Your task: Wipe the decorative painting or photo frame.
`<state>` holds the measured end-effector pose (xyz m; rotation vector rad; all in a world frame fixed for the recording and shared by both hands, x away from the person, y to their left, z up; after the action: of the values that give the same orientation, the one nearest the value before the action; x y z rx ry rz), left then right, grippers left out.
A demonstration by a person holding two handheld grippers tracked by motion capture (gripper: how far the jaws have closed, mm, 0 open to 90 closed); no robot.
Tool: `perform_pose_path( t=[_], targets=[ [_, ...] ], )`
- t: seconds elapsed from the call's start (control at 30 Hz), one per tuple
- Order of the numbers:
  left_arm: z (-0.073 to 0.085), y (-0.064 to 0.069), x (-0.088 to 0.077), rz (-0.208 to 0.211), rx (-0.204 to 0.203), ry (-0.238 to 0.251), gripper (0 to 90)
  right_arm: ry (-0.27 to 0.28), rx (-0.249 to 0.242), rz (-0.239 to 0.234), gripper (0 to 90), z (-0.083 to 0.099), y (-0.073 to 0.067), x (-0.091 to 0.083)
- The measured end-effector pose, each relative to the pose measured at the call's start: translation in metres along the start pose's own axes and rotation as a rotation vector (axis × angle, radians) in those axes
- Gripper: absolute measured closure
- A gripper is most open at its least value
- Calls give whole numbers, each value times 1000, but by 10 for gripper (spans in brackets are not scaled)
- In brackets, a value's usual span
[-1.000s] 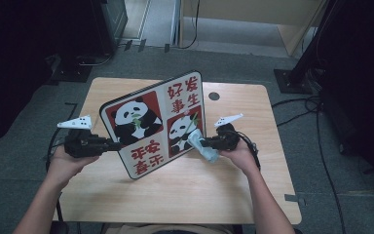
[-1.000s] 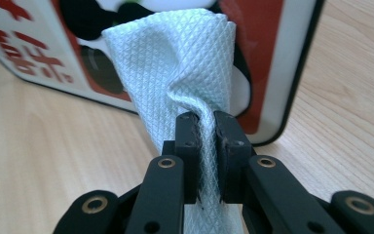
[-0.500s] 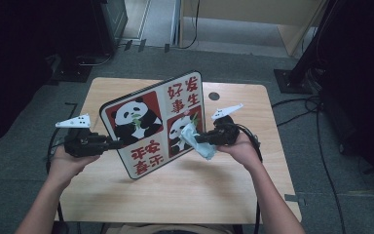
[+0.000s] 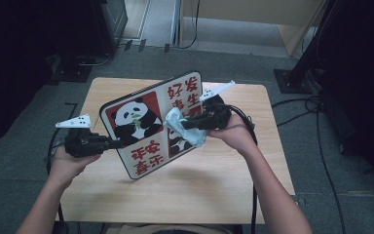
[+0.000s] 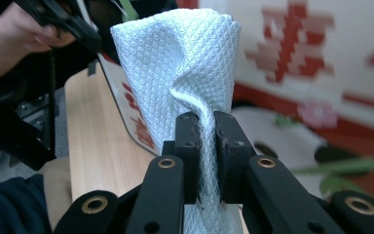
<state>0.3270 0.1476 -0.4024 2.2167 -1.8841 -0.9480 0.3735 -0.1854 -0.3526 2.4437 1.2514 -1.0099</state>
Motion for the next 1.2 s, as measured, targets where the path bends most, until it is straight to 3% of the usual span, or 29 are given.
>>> perform_pose_path(
  t=[0.37,0.47,0.73,0.97,1.2],
  targets=[
    [0,0,0,-8,3,-1,782,11,-56,-32,825,-66,-29,-8],
    [0,0,0,-9,7,-4,783,16,-92,-45,825,-82,-37,-7],
    [0,0,0,-7,13,-4,784,51,-126,-83,825,-128,-58,-2],
    [0,0,0,-2,20,-8,784,35,-157,-92,824,-161,-78,17],
    [0,0,0,-3,22,-9,785,20,-190,-114,824,-179,-98,41]
  ],
)
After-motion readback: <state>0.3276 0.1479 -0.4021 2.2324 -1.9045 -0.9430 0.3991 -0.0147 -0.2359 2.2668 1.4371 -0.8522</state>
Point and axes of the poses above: each handheld gripper's, and its own axes: x roughly forward along the jaws, z roughly out of its underside, y roughly to its right, the point moved 4 cm from there along x, roughly forward along the jaws, and after that the axes turned 15 degrees about z, right-handed, at the moved point
